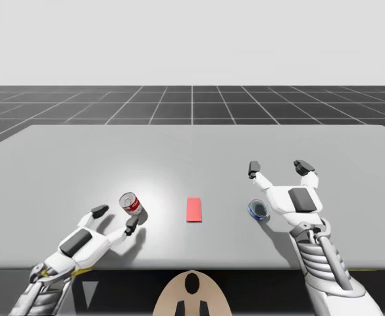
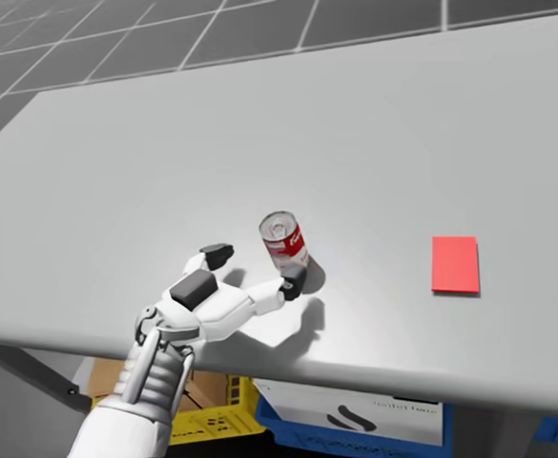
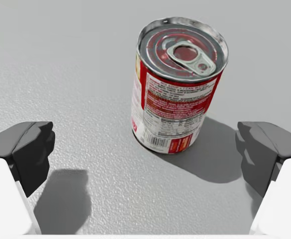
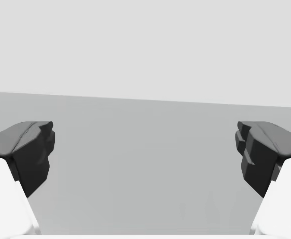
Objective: Look at the card. If it is red, pick the object on the left. If it is green, pick the object on the right.
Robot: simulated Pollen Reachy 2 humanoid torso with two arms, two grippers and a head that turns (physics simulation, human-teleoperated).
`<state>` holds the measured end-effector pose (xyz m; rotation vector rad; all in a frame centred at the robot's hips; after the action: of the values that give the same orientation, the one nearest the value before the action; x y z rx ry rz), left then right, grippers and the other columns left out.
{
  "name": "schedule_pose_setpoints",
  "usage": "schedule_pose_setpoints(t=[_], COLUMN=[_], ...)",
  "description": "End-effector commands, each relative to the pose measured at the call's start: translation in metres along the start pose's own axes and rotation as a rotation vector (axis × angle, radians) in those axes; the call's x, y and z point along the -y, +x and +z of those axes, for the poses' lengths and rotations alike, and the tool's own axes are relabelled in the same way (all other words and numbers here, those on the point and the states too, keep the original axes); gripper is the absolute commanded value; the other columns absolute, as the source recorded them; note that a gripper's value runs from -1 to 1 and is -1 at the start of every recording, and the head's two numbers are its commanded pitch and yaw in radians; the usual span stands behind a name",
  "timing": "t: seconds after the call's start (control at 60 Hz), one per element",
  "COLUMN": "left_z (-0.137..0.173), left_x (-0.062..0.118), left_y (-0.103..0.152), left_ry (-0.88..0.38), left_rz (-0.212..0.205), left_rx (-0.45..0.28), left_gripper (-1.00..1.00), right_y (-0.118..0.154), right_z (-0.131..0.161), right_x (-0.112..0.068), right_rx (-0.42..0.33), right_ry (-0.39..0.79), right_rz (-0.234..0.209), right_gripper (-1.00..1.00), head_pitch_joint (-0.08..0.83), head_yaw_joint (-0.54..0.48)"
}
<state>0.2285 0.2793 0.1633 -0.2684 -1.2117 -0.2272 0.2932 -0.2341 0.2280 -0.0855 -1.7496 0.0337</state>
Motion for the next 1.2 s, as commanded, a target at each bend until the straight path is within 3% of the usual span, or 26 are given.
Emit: schedule_pose_setpoints(t=[0.017,0.4,0.433,0.45,0.467,0.483,0.5,0.533,0.7,0.9,1.033,1.167,1.183,1.2], left_z=[-0.026,-0.065,-0.064,-0.064,-0.064,-0.063,-0.063,-0.062,-0.059,-0.058,-0.057,-0.053,-0.052,-0.050], left_x=[0.004,0.007,0.007,0.007,0.007,0.007,0.007,0.008,0.010,0.011,0.014,0.019,0.020,0.021], left_y=[0.003,0.012,0.012,0.011,0.011,0.010,0.010,0.009,0.010,0.008,0.008,0.020,0.022,0.026], left_ry=[-0.006,0.019,0.021,0.022,0.021,0.021,0.019,0.020,0.011,0.005,-0.002,-0.021,-0.025,-0.032], left_rz=[-0.009,-0.004,-0.003,-0.005,-0.006,-0.006,-0.005,-0.006,-0.018,-0.041,-0.053,-0.073,-0.076,-0.086], left_rx=[-0.009,-0.041,-0.040,-0.040,-0.039,-0.039,-0.040,-0.040,-0.031,-0.032,-0.037,-0.020,-0.019,-0.015], left_gripper=[-1.00,-0.97,-0.38,-0.24,0.44,0.69,0.85,0.91,0.97,0.97,0.97,0.98,0.97,0.97], right_y=[0.000,0.001,0.001,0.001,0.001,0.001,0.001,0.001,0.001,0.001,0.001,0.002,0.001,0.001], right_z=[0.001,0.001,0.001,0.001,0.001,0.001,0.001,0.001,0.001,0.001,0.001,-0.001,0.000,-0.001], right_x=[-0.002,0.000,0.000,0.000,0.000,0.000,0.000,0.000,0.000,0.001,0.002,0.006,0.003,0.007], right_rx=[0.000,0.000,0.000,0.000,0.001,0.001,0.001,0.002,0.001,-0.004,-0.034,-0.072,-0.067,-0.069], right_ry=[-0.001,-0.002,-0.002,-0.002,-0.003,-0.003,-0.003,-0.003,-0.004,-0.005,0.004,0.012,-0.015,0.014], right_rz=[-0.013,-0.012,-0.012,-0.012,-0.013,-0.013,-0.013,-0.013,-0.014,-0.017,-0.065,-0.127,-0.088,-0.110], right_gripper=[-1.00,-1.00,-1.00,-1.00,-1.00,-1.00,-1.00,-1.00,-1.00,-1.00,-1.00,-1.00,-1.00,-1.00], head_pitch_joint=[0.687,0.685,0.684,0.684,0.683,0.683,0.681,0.678,0.618,0.439,0.322,0.291,0.290,0.288], head_yaw_joint=[0.36,0.34,0.34,0.34,0.34,0.34,0.34,0.34,0.34,0.35,0.35,0.35,0.35,0.35])
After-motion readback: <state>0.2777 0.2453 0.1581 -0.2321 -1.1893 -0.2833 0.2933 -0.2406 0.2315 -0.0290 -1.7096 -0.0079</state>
